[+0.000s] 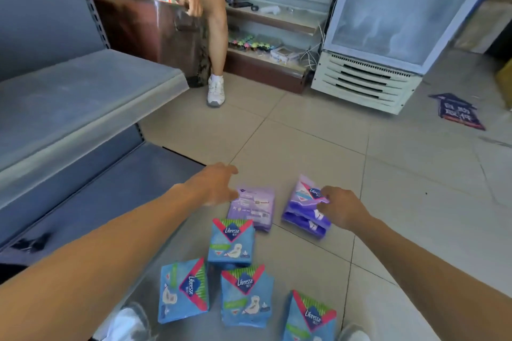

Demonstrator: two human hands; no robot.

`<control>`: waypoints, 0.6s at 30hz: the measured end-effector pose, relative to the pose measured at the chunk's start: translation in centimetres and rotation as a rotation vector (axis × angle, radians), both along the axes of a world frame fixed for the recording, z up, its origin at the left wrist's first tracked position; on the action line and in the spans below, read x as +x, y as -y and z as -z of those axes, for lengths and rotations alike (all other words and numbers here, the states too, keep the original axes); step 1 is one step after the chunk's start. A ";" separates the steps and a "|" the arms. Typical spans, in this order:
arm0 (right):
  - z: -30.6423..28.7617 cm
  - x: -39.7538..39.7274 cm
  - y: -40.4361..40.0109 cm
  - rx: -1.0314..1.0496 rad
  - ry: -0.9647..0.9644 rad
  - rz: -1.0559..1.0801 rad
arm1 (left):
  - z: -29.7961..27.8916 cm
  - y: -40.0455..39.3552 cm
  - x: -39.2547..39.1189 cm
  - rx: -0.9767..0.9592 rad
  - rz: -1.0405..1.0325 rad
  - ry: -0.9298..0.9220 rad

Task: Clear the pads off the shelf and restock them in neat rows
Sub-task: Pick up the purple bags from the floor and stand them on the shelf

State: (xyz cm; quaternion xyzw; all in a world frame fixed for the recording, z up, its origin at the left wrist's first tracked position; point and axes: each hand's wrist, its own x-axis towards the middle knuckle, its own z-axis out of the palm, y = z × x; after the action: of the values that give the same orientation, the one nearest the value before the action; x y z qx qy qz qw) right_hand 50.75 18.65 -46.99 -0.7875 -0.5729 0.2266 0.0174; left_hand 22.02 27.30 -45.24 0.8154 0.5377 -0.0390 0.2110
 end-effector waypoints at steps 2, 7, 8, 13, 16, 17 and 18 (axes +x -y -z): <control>2.4 1.5 -0.9 -0.033 0.016 0.041 | 2.3 -2.0 1.1 -0.028 0.003 -0.010; 9.3 4.0 -4.1 -0.091 0.022 0.090 | 8.5 -6.5 3.2 -0.067 0.012 -0.046; 10.8 4.5 -4.9 -0.093 0.000 0.126 | 9.9 -7.3 3.8 -0.068 0.022 -0.057; 16.9 6.8 -8.3 -0.082 -0.107 0.333 | 16.4 -10.4 7.2 -0.126 0.072 -0.051; 20.0 8.4 -10.1 -0.039 -0.203 0.509 | 19.8 -11.5 10.2 -0.133 0.112 -0.030; 21.0 8.9 -10.7 -0.030 -0.226 0.557 | 20.9 -11.8 11.3 -0.137 0.129 -0.023; 22.2 9.6 -11.2 -0.020 -0.243 0.600 | 22.0 -12.0 12.6 -0.143 0.147 -0.012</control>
State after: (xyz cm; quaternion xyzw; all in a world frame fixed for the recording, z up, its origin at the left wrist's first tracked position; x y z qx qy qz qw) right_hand 60.32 29.83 -69.23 -0.8886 -0.3067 0.3091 0.1440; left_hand 34.60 39.28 -67.23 0.8352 0.4736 -0.0977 0.2619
